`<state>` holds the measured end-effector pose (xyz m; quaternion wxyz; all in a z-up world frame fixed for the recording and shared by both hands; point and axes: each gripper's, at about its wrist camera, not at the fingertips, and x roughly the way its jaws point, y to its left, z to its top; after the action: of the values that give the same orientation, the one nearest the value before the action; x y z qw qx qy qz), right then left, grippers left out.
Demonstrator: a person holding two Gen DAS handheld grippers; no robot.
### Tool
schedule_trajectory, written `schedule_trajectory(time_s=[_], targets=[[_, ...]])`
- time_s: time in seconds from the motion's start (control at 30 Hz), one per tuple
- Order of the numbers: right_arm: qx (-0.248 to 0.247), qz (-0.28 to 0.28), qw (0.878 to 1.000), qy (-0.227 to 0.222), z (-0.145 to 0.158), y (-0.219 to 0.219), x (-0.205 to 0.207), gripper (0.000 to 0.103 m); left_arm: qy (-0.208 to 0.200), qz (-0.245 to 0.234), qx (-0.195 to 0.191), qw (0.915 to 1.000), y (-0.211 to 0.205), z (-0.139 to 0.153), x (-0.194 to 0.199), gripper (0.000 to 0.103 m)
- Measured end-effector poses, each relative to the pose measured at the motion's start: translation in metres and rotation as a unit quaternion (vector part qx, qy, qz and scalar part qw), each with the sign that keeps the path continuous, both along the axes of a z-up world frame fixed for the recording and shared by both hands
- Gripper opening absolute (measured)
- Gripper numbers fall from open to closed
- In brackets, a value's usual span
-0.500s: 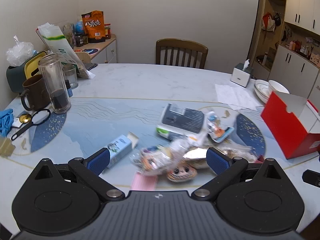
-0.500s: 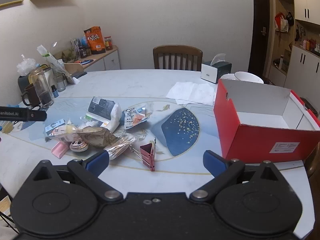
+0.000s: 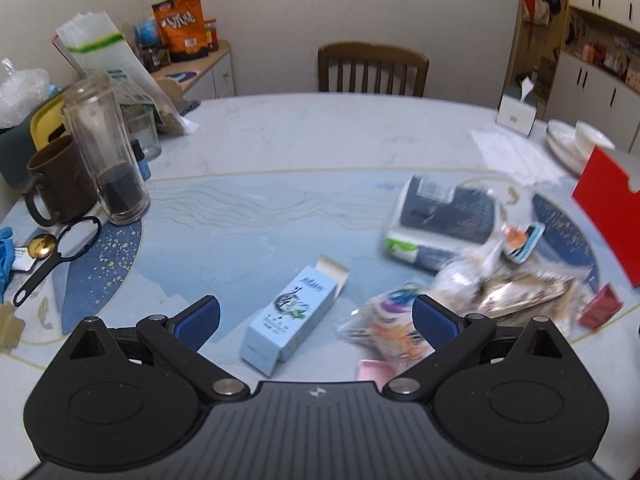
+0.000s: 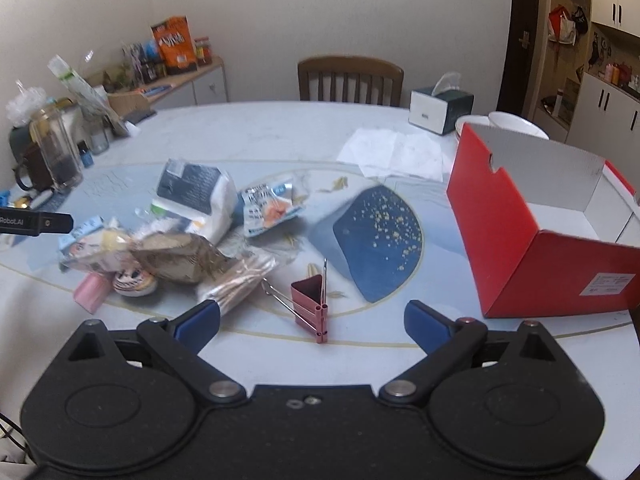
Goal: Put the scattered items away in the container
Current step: 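Grasp the blue-white oil box with the left tool while the right tool grasps the pink binder clip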
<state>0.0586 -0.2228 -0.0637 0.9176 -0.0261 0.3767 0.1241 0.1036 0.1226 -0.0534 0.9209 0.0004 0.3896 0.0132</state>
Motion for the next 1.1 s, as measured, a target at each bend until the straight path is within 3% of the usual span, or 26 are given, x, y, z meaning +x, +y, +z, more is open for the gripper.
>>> schedule_trajectory(time_s=[0.43, 0.77, 1.1], targets=[[-0.026, 0.006, 0.999, 0.027, -0.025, 0.015, 0.037, 0.093, 0.029, -0.039, 0.029, 0.9984, 0.02, -0.035, 0.033, 0.102], [-0.051, 0.009, 0.998, 0.048, -0.043, 0.018, 0.057, 0.082, 0.034, -0.05, 0.013, 0.9981, 0.029, -0.045, 0.049, 0.102], [-0.056, 0.016, 0.997, 0.054, -0.046, 0.025, 0.065, 0.075, 0.04, -0.067, -0.035, 0.9963, 0.042, -0.042, 0.059, 0.084]])
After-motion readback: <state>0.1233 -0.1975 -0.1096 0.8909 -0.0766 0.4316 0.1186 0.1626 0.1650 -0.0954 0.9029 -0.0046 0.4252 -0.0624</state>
